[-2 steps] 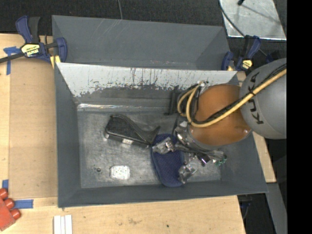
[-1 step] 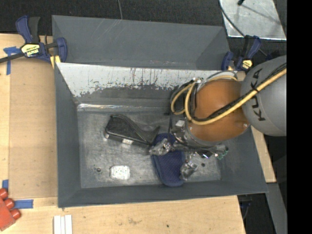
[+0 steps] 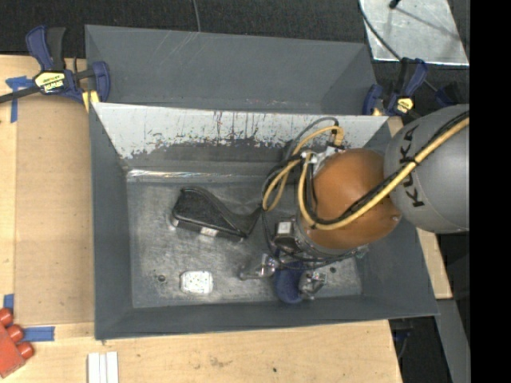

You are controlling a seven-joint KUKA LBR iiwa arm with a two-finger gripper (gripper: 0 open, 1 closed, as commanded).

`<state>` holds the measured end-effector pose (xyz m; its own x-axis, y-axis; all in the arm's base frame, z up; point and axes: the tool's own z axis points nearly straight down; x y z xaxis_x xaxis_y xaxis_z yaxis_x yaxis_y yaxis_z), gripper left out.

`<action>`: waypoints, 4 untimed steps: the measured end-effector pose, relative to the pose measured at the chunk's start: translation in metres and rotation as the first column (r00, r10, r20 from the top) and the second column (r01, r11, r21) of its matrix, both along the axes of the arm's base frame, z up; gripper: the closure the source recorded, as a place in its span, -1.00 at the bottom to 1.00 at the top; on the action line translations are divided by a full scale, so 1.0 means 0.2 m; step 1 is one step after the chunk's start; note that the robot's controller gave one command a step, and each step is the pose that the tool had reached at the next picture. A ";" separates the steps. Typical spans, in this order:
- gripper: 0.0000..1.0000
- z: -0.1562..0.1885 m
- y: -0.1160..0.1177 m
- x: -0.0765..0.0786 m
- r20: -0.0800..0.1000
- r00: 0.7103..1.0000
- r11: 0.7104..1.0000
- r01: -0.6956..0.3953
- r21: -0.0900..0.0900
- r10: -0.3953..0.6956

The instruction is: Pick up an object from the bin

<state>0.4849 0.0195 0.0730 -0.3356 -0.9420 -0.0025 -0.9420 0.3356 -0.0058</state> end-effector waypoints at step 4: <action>1.00 0.47 0.00 0.03 0.000 1.000 1.000 0.009 0.001 -0.009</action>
Offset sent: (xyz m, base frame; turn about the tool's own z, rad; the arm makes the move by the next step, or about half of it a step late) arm 0.0000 0.0000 0.0000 0.0000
